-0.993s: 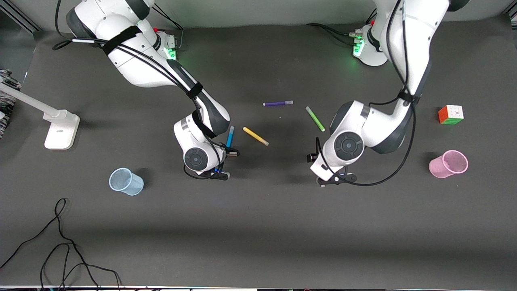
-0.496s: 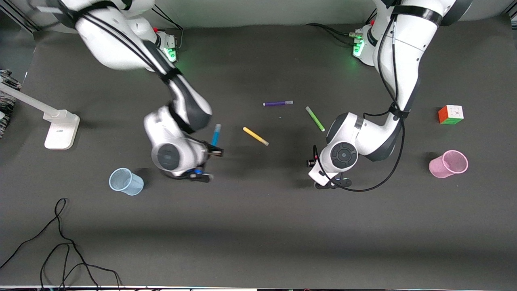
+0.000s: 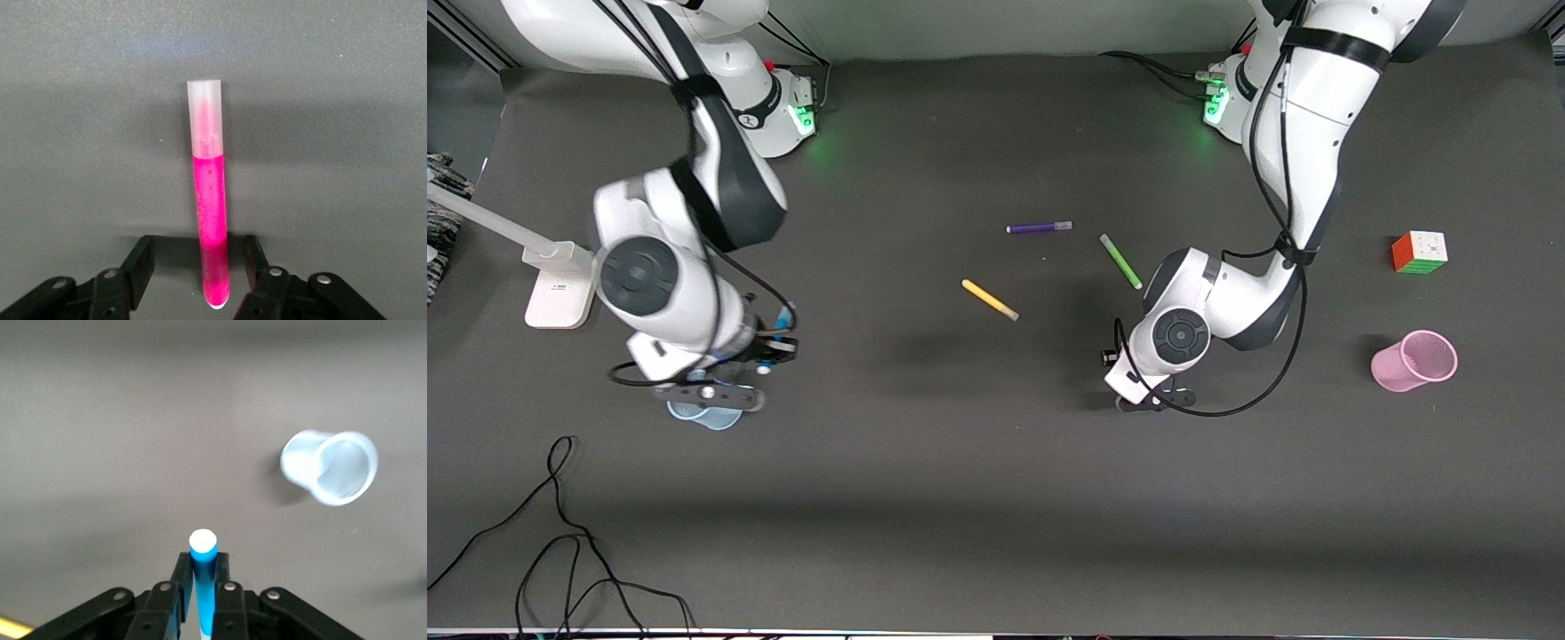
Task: Place pink and blue markers in matching cups
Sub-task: 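Lift the blue marker toward the light blue cup with the right gripper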
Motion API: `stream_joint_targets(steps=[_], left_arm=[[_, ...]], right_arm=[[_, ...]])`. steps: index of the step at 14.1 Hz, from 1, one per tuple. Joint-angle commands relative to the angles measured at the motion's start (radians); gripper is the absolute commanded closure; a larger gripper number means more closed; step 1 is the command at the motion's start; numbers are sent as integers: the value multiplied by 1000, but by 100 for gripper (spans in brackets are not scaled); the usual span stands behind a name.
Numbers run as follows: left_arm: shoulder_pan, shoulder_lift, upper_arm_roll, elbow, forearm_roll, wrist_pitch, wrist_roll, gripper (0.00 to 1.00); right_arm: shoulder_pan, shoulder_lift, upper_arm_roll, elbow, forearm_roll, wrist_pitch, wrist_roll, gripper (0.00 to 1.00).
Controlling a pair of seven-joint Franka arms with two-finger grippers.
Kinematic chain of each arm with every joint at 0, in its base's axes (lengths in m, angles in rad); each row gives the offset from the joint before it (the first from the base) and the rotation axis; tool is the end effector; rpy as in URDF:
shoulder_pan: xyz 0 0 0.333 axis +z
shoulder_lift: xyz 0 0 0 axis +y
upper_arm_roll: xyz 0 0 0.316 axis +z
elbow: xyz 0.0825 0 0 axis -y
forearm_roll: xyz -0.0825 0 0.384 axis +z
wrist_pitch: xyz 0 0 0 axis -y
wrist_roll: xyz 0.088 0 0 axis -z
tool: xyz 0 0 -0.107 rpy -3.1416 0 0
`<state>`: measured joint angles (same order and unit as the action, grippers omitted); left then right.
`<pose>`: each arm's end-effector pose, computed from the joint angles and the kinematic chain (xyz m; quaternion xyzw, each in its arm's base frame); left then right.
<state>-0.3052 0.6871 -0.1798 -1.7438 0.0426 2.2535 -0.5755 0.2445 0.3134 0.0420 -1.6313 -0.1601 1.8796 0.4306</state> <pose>0.5761 -0.2935 0.1730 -0.9946 -0.0455 0.0931 0.0048 0.6225 0.1682 0.4331 0.9960 -0.0459 -0.0060 0.0758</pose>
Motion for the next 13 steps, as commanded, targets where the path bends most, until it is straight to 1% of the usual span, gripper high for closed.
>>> stream_joint_targets(steps=[1,3,5,7,9,11,13], left_arm=[[-18,-6,5,-11,-1,15,-20,60],[-18,-6,5,-13,-3,15,-21,79],[-28,-6,5,-13,-3,15,-53,100],[-38,-9,5,-11,-3,9,-72,100],[-19,-33,6,-5,0,-29,-46,100],[1,-75,8,15,3,-135,-23,100],[14,-110,16,62,10,-282,21,100]], right_arm=[[12,-118,-80,-171,-76,158,-136,100],[12,-158,-157,-267,-78,295,-245,100],[12,-175,-223,-359,-78,445,-346,100],[12,-157,-251,-407,-78,570,-382,100],[9,-122,-252,-427,-76,669,-382,100],[-4,-97,-252,-432,-78,731,-383,100],[-4,-79,-252,-432,-78,766,-385,100]])
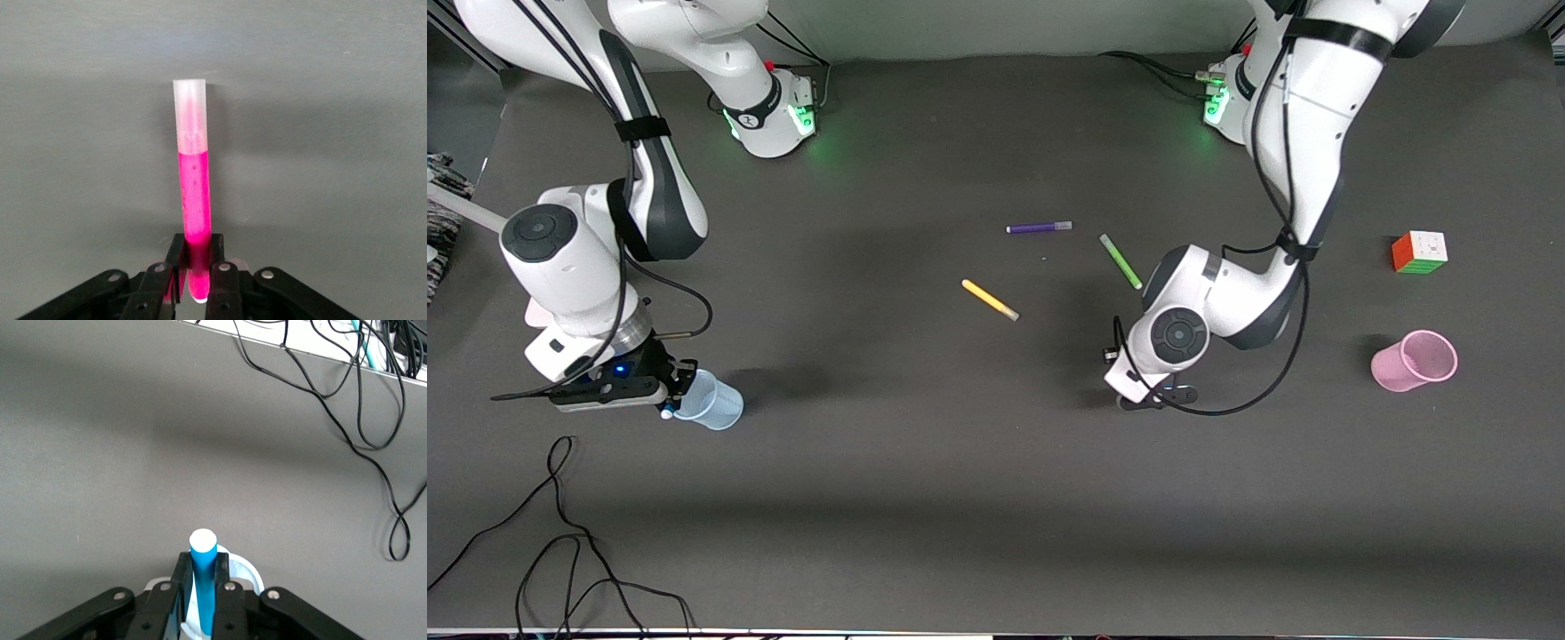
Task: Place pink and blue markers in matching cups
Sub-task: 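Lift the blue marker toward the light blue cup with the right gripper, then lower the blue marker into the blue cup while the left gripper carries pink marker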
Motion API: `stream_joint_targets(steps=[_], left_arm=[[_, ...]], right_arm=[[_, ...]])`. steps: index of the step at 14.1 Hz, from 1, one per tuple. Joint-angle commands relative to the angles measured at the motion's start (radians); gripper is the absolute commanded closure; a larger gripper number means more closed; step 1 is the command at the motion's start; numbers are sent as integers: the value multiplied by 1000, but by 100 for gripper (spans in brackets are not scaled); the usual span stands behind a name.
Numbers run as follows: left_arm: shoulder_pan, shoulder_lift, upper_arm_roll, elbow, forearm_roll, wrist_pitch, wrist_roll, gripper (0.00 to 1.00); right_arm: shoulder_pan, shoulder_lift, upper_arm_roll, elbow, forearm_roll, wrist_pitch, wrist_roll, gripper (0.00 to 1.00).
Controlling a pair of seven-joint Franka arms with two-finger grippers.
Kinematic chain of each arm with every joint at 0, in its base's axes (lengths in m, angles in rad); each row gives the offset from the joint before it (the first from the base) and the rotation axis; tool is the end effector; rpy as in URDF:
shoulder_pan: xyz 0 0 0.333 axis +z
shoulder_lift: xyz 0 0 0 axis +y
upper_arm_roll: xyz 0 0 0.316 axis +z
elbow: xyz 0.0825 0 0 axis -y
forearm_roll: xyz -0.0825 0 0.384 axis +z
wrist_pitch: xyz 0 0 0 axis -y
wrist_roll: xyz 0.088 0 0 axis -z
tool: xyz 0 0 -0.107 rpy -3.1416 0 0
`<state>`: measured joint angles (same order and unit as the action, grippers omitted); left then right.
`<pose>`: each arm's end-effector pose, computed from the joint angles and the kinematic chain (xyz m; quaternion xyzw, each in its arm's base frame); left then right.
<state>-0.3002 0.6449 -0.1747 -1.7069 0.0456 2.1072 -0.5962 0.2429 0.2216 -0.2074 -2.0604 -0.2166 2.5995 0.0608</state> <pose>0.5806 -0.2861 0.2043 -0.9909 -0.0573 0.1188 0.0287 0.6105 0.0304 0.3630 0.9803 0.0761 0.1620 0.0840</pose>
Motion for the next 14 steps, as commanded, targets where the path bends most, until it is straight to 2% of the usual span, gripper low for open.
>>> stream_joint_targets(steps=[1,5,7,11,14], left_arm=[[30,-76,11,65,8,-238,97,100],[143,-90,14,238,20,-652,382,100],[208,-88,12,291,98,-793,530,100],[349,-82,14,323,284,-912,821,100],[436,-65,15,320,390,-946,985,100]], right_arm=[[-2,18,-4,-3,-21,63,-19,100],[-25,41,-4,-12,-21,126,-85,100],[-36,48,-4,-26,-21,154,-88,100],[-36,53,-4,-40,-21,180,-88,100],[-36,51,-4,-46,-21,182,-88,100]])
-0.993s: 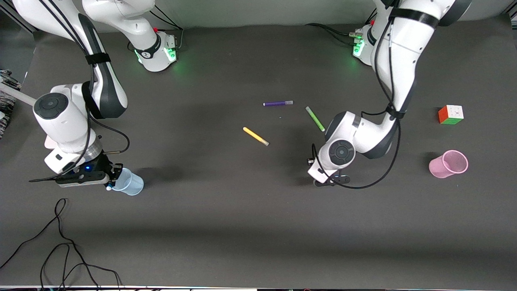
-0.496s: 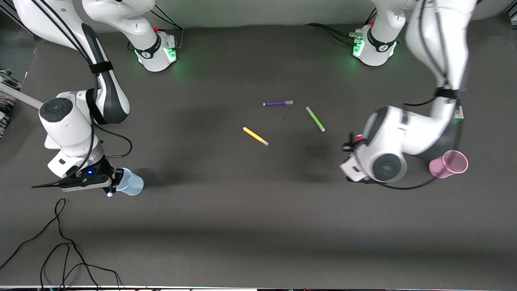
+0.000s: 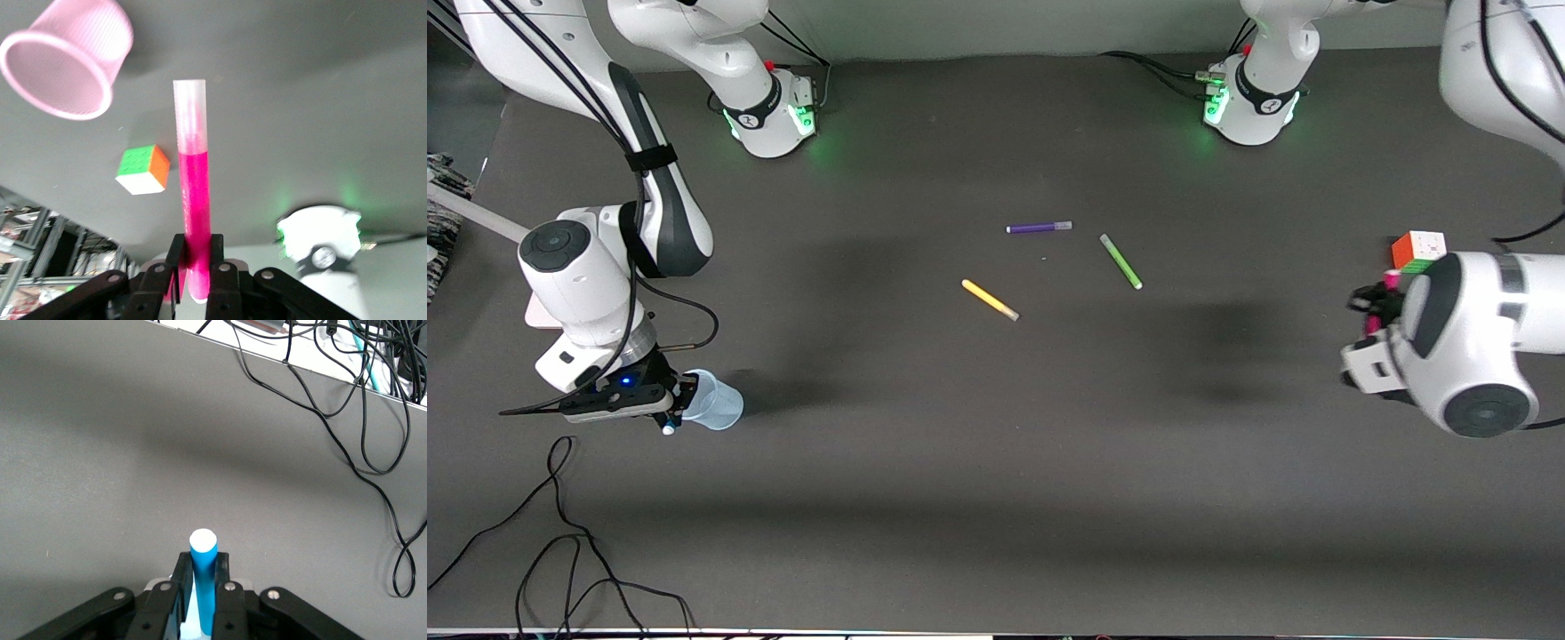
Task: Place pink and blue markers in matching cups
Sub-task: 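Lower the blue marker into the blue cup while the left gripper carries pink marker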
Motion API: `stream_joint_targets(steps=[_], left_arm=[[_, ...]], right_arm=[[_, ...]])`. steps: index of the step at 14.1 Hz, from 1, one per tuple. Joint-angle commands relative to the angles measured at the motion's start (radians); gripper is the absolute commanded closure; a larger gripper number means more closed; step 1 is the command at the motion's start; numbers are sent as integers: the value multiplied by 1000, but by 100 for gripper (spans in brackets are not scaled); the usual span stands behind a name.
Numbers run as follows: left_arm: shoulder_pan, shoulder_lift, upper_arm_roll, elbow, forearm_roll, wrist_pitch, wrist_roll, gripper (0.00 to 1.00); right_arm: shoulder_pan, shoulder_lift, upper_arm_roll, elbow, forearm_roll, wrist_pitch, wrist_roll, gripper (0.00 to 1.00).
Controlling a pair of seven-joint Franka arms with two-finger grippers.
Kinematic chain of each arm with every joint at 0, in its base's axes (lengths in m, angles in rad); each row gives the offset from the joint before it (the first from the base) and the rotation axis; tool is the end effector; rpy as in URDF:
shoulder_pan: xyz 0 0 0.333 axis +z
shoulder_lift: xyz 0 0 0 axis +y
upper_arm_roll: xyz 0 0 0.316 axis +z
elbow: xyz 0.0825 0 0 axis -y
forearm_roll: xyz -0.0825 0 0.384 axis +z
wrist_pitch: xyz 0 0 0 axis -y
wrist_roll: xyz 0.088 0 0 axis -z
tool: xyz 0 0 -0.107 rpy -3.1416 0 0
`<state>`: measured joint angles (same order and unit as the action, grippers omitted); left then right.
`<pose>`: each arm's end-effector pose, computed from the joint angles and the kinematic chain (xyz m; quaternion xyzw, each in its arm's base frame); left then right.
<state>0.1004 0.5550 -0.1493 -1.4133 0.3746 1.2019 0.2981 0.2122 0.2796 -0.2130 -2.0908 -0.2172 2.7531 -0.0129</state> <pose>0.6163 0.0335 0.3550 -0.9040 0.1649 0.3817 0.0996 0.6141 0.0132 0.3322 0.9722 0.1058 0.1890 0.0886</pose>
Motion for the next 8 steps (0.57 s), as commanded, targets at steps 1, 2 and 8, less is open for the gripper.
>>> stream_joint_targets(steps=[1,2,8], left_arm=[[47,26,-12,27,114,-39,133,100],[58,38,-12,30,135,-36,154,100],[140,118,-12,27,176,45,182,100]], right_arm=[[-5,-7,1,-17,-21,28,-15,100],[-5,-8,1,-18,-21,28,-15,100],[-5,-7,1,-15,-21,23,-12,0]])
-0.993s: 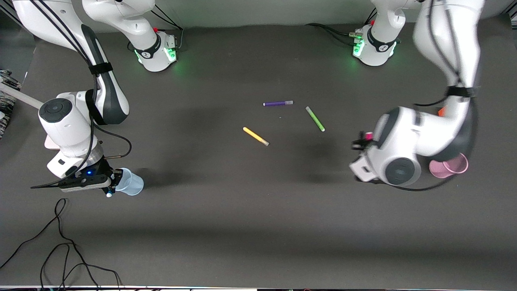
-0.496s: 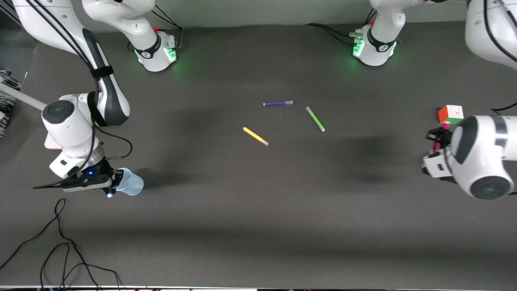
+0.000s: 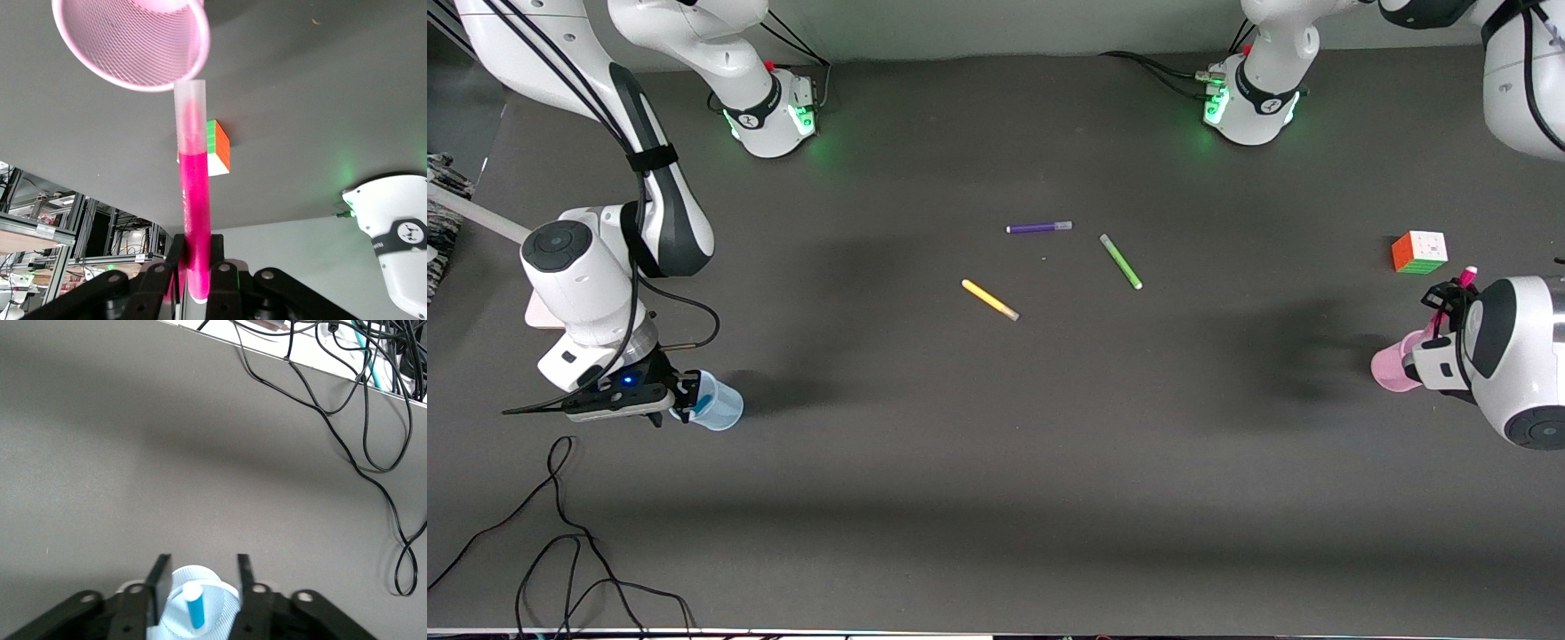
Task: Place pink and blue markers in matching cups
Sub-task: 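Lower the blue marker into the blue cup while the left gripper carries pink marker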
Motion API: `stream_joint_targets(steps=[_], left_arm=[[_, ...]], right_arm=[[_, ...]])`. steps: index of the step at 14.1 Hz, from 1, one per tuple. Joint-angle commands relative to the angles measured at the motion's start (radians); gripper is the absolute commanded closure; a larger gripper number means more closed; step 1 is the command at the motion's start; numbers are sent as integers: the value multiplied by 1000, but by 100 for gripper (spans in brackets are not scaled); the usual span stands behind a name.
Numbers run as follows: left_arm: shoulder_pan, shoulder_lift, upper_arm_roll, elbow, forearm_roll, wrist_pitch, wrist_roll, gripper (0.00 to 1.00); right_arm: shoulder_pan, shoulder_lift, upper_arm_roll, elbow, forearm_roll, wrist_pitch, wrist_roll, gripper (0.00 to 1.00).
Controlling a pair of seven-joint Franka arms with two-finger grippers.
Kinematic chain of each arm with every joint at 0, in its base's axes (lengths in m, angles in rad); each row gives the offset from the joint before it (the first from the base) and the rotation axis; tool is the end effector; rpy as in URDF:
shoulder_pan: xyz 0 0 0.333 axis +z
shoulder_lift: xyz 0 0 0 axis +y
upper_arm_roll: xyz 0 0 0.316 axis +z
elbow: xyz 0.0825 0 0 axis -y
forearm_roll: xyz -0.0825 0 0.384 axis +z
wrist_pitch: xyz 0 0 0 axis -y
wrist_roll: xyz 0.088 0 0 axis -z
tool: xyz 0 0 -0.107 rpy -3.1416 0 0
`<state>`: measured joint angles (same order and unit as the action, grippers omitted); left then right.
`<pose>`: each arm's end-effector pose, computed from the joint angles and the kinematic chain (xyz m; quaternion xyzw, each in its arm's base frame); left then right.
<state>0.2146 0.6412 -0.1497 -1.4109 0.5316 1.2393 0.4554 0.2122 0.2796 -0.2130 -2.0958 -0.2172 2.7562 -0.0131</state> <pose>0.6161 0.1224 0.3082 -0.8771 0.1965 0.4239 0.1112 0.6129 0.0132 0.3303 0.9724 0.1062 0.1881 0.0883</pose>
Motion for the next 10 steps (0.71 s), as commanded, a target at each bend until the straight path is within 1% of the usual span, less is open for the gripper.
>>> stream_joint_targets(steps=[1,10], left_arm=[[32,47,-11,24,19,17,25,100],[43,97,-11,24,34,124,22,100]], right_arm=[[-5,-8,1,-10,-21,19,-11,0],[-7,-11,1,-12,-21,14,-4,0]])
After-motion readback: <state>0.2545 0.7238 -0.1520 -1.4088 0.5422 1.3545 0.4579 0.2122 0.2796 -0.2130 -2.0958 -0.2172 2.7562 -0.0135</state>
